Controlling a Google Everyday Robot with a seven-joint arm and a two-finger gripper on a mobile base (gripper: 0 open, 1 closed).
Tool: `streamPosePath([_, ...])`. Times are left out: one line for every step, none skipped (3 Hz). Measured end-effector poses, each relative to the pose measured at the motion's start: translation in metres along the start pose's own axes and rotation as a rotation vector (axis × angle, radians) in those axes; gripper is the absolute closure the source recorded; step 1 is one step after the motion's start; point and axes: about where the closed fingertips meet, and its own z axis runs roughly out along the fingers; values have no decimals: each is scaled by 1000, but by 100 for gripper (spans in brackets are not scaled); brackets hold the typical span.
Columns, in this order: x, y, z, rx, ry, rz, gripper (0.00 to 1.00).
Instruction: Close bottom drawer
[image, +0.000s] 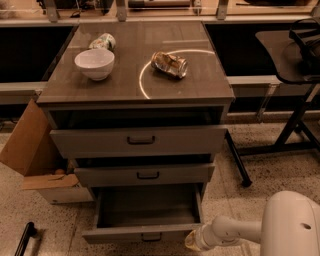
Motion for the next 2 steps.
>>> streamPosePath([-2,-3,3,13,0,-11,100])
streamPosePath([-7,-22,13,40,-10,-46,100])
